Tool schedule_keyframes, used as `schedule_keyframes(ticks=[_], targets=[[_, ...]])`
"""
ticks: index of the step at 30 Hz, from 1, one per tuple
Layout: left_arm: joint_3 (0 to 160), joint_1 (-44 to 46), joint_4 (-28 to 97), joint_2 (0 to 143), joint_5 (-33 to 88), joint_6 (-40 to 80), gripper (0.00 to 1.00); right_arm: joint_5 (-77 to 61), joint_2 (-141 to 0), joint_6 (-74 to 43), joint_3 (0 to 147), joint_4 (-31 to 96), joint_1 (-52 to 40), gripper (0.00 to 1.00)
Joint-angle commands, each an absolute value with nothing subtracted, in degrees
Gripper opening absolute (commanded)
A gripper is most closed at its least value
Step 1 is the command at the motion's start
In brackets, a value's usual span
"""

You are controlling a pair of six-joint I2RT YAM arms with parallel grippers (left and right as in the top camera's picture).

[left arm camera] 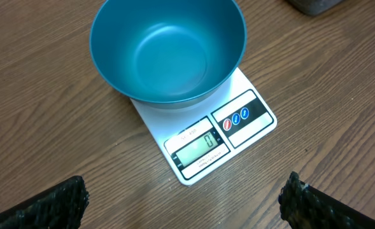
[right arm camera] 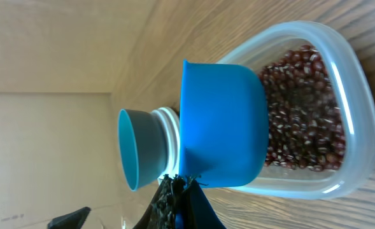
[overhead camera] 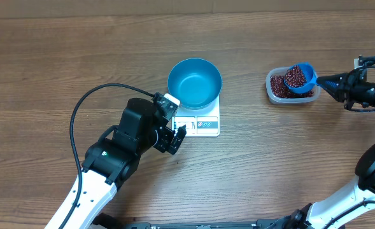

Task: Scoop item into bowl and weigh 150g on scale
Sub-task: 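Scoop red beans and lift the filled scoop with the right gripper, then carry the filled scoop left over the teal bowl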

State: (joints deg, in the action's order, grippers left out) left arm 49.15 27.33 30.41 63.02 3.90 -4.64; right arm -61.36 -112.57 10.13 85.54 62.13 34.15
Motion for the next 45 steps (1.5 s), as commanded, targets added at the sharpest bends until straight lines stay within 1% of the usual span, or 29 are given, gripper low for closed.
schedule_keyframes(ticks=[1,10,14,24,32,37,45], targets=[[48.95,27.03,30.15,63.31,4.51,-5.13,1.00,-66.30,-112.71,10.83,85.45,61.89,34.48,0.04],[48.95,27.03,30.11,63.31,4.54,-5.13,1.00,-72.58,-112.64,11.03,85.47,62.94,34.48,0.04],[48.95,27.00,30.11,63.31,4.54,-5.13,0.99,-73.19,-112.40,11.05,85.54,64.05,34.13,0.04],[48.95,27.03,30.13,63.31,4.54,-5.10,0.99,-75.35,-106.45,11.00,85.62,64.03,30.20,0.04],[48.95,27.03,30.11,63.31,4.54,-5.13,1.00,-77.71,-100.75,10.57,85.62,63.99,23.24,0.04],[48.95,27.03,30.09,63.31,4.54,-5.10,1.00,-77.65,-99.70,10.61,85.62,63.72,17.56,0.04],[48.95,27.03,30.04,63.31,4.54,-5.10,0.99,-74.76,-99.70,10.57,85.62,56.58,6.42,0.04]])
